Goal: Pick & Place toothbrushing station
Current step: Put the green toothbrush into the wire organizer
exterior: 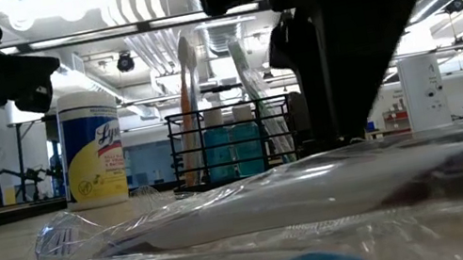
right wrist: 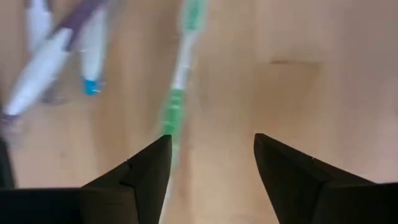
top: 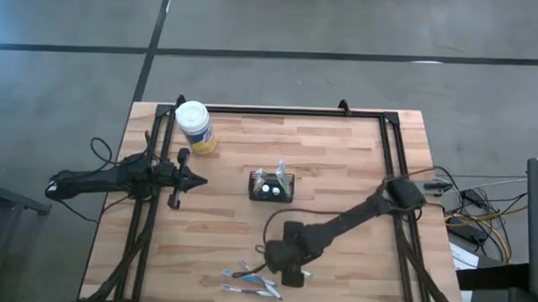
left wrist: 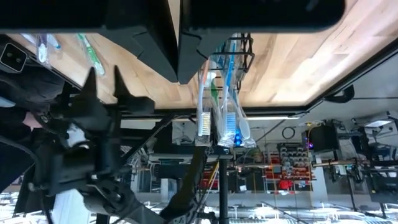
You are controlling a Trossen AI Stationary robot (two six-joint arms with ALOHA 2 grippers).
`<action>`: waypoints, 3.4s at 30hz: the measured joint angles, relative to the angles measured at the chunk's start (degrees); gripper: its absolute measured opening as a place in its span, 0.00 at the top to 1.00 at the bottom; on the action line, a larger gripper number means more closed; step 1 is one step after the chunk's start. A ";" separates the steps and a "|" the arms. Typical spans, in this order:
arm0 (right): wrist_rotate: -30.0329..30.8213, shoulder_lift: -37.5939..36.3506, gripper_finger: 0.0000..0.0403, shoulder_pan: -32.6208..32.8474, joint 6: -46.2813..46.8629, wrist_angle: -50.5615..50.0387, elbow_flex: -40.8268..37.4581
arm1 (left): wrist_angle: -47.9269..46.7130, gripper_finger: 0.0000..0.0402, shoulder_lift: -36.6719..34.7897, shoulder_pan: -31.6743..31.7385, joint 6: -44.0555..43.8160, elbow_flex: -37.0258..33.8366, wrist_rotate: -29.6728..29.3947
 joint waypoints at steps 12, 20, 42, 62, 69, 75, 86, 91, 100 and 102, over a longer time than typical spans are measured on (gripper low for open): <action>2.41 1.83 0.44 3.45 4.64 2.74 2.53 | 0.07 0.98 0.04 -0.02 -1.37 -0.02 0.02; 2.53 5.10 0.44 3.87 5.66 4.10 1.80 | 0.10 0.98 0.07 -0.02 -1.42 -0.02 0.01; 2.97 5.16 0.95 2.51 1.25 2.28 -1.01 | 0.16 0.97 0.09 -0.02 -1.40 -0.02 0.01; 26.74 -31.62 0.97 2.61 -11.00 31.27 -30.93 | 0.11 0.98 0.30 -0.02 -1.38 -0.04 0.01; 31.10 -49.92 0.97 2.64 -15.66 69.08 -61.98 | 0.10 0.97 0.42 -0.01 -0.37 -0.11 -0.01; 33.50 -61.63 0.97 1.87 -18.42 92.80 -81.24 | 0.15 0.97 0.42 -0.02 -0.33 -0.11 -0.23; 37.41 -74.10 0.97 1.88 -25.63 104.31 -93.06 | 0.11 0.97 0.42 0.00 -0.26 -0.11 -0.93; 37.19 -72.43 0.97 0.19 -29.14 108.91 -91.33 | 0.11 0.97 0.42 -0.01 0.20 -0.11 -0.98; 28.52 -58.77 0.97 -6.05 -37.62 109.66 -77.92 | 0.07 0.97 0.42 0.00 0.59 -0.11 -1.70; 26.51 -55.49 0.97 -7.69 -39.11 109.90 -74.99 | 0.07 0.97 0.42 0.00 0.59 -0.11 -1.69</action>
